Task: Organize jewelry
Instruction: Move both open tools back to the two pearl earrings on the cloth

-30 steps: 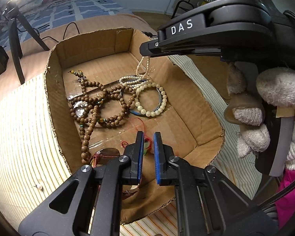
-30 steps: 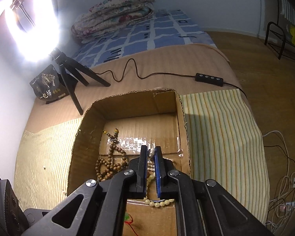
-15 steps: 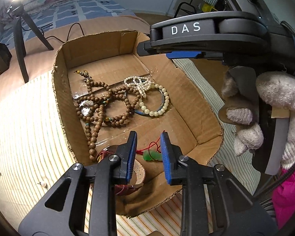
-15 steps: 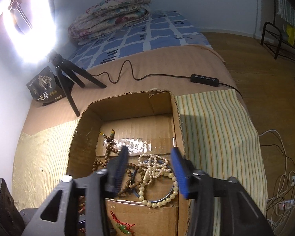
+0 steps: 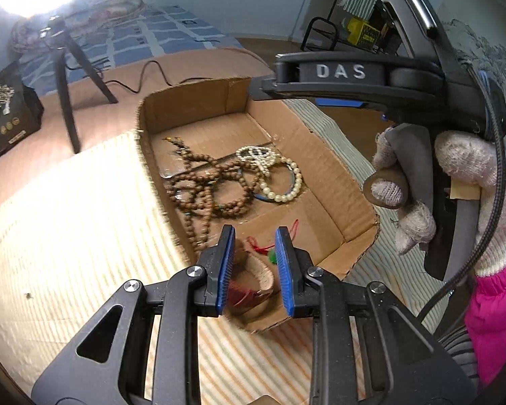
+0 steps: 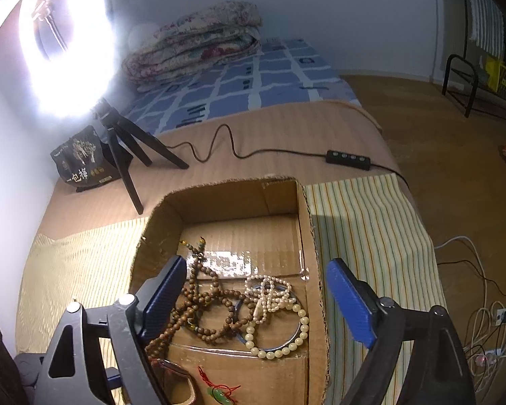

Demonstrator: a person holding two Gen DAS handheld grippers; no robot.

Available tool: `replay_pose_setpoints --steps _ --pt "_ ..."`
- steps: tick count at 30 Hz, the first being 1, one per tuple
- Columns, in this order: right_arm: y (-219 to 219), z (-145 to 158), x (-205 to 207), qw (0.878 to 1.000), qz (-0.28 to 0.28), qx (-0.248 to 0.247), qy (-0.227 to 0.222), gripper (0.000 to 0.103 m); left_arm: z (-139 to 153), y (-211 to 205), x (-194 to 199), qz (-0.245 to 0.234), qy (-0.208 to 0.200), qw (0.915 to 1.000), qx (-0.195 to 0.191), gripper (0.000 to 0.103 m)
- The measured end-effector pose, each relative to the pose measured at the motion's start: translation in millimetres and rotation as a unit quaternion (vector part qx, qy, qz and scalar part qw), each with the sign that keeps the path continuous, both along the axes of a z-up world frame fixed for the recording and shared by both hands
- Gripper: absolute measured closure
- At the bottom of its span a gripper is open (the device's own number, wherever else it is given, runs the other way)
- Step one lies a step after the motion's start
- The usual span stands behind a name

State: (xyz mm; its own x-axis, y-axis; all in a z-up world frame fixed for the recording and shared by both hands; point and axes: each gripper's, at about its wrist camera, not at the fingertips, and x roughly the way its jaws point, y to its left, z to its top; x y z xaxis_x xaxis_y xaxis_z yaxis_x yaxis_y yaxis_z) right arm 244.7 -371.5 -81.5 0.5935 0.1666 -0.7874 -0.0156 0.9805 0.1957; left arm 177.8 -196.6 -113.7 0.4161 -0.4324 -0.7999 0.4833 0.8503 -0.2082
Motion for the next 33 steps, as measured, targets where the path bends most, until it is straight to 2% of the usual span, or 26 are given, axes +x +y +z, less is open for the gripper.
replay_pose_setpoints --steps 2,4,15,20,26,33 --pt "3.9 3.0 -1.9 1.0 0.001 -0.005 -0.006 0.01 3.3 9.8 -1.6 0.007 -0.004 1.0 0.001 0.079" --pt "8.8 5.9 -4.2 1.0 0.007 -0.007 -0.01 0.006 6.3 19.1 -2.1 0.014 -0.008 0.9999 0.002 0.069" --pt "41.3 27.2 -21.6 0.999 0.033 -0.002 -0.04 0.003 19.8 106.2 -6.0 0.075 -0.033 0.9962 0.029 0.069" --pt "70.0 37.1 -37.0 0.996 0.064 -0.002 -0.065 0.003 17.3 152.5 -2.3 0.112 -0.03 0.9925 0.037 0.069" --pt "112.5 33.7 -56.5 0.991 0.111 0.002 -0.068 0.004 7.4 197.2 4.4 0.145 -0.023 0.9885 0.036 0.069" --pt "158.5 13.0 -81.3 0.987 0.151 0.024 -0.043 0.02 -10.4 227.0 12.2 0.159 -0.002 0.9867 0.035 0.069"
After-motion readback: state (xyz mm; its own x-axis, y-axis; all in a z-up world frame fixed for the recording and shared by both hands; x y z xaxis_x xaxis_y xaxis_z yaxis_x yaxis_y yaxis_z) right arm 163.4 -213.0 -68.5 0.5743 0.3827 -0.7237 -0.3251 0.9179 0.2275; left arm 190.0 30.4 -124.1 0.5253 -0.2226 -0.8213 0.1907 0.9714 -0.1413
